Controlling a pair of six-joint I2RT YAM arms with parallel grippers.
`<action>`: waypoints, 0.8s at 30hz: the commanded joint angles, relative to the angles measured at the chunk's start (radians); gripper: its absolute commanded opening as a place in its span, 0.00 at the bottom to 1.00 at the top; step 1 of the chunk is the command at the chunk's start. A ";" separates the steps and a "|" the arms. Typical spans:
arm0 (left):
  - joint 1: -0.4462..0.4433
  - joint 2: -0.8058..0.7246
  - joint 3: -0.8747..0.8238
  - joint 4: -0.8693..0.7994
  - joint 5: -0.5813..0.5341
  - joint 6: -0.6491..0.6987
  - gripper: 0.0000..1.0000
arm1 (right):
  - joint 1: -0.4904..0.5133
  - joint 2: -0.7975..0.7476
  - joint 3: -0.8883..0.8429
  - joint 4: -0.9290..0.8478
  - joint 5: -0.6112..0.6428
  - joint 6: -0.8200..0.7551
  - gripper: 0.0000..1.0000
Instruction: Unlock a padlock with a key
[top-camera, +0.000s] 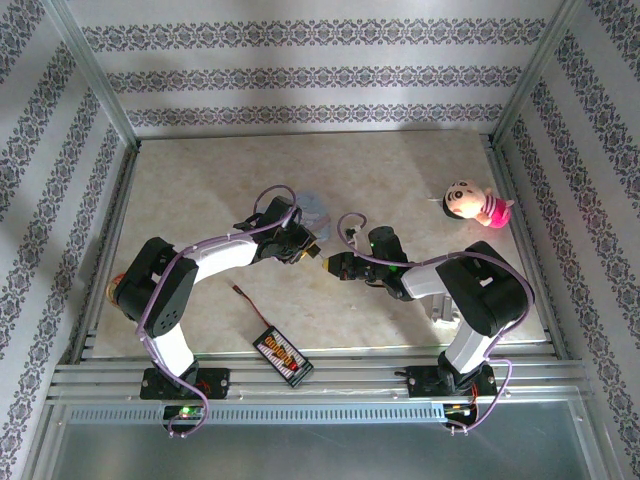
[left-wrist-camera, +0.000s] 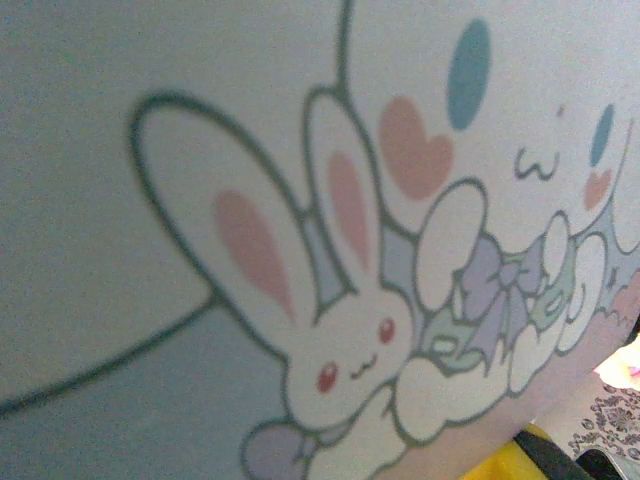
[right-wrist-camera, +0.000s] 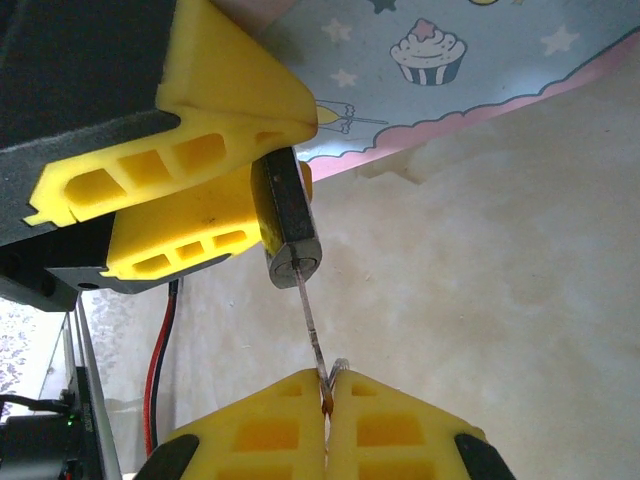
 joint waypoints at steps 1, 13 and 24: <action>0.006 -0.028 -0.008 0.036 0.030 -0.035 0.00 | 0.006 0.007 -0.008 0.050 -0.062 -0.031 0.00; 0.008 -0.034 -0.015 0.040 0.028 -0.036 0.00 | 0.002 0.015 -0.019 0.050 -0.084 -0.031 0.00; 0.014 -0.037 -0.018 0.039 0.031 -0.031 0.00 | -0.019 0.023 0.007 0.049 -0.072 -0.019 0.00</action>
